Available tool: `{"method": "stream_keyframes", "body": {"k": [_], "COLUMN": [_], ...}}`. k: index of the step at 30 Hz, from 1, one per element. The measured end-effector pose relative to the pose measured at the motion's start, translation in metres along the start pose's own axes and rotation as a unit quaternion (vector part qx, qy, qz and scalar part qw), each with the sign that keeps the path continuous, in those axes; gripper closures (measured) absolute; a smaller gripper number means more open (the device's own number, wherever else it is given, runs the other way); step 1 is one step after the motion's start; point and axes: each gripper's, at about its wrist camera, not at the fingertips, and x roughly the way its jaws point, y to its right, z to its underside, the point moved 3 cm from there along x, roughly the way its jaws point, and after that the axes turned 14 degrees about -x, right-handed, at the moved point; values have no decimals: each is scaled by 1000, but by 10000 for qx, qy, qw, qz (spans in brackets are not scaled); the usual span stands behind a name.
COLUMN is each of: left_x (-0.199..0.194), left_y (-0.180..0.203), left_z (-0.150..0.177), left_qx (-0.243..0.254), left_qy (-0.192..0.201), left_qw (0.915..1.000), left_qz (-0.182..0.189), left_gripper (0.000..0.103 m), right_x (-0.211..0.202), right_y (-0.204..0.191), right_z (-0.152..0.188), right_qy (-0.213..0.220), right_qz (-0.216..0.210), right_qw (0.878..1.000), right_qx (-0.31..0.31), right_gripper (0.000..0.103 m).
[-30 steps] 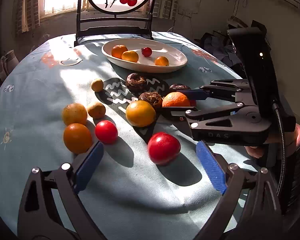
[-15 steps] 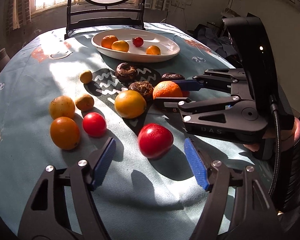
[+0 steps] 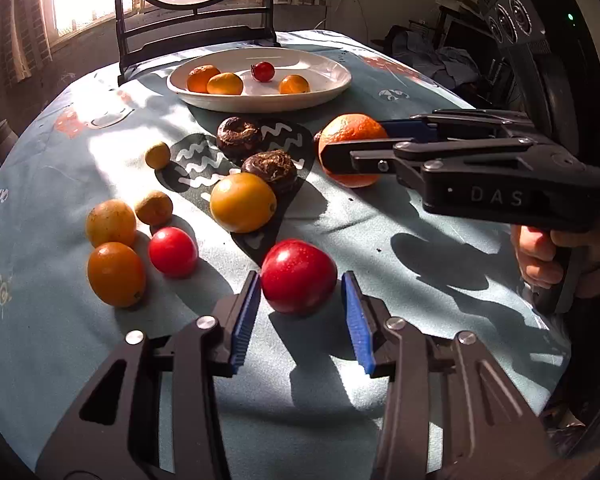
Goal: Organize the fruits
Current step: 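Grasp an orange with the right tool while the left tool grasps a red apple, then place the orange and the red apple in the white plate, opening both tools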
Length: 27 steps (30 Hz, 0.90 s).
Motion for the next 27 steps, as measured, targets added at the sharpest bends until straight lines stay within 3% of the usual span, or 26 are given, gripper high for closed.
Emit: {"method": "stream_keyframes", "body": {"k": [6, 11, 14, 19, 24, 27], "left_x": [11, 6, -4, -22, -22, -5], "left_y": [-5, -20, -24, -25, -21, -17], "left_z": [-4, -6, -9, -33, -96, -139], "left_qx": [-112, -524, -631, -582, -513, -588], "left_qy": [-202, -200, 7, 265, 577, 543], "left_qw": [9995, 9980, 9969, 9949, 9949, 9951], "left_qz": [-210, 285, 472, 779, 649, 576], "left_gripper": [64, 65, 65, 65, 65, 65], "right_x": [-6, -5, -7, -20, -16, 7], "right_y": [13, 20, 25, 45, 100, 130], "right_z": [5, 10, 10, -1, -28, -39], "right_qy": [138, 157, 274, 974, 1367, 1330], "right_qz": [-165, -286, -297, -530, 189, 546], "right_qw": [9986, 9961, 9948, 9819, 9664, 9621], "right_qx": [488, 821, 930, 1538, 2169, 2319], "right_gripper": [65, 65, 65, 65, 65, 65]}}
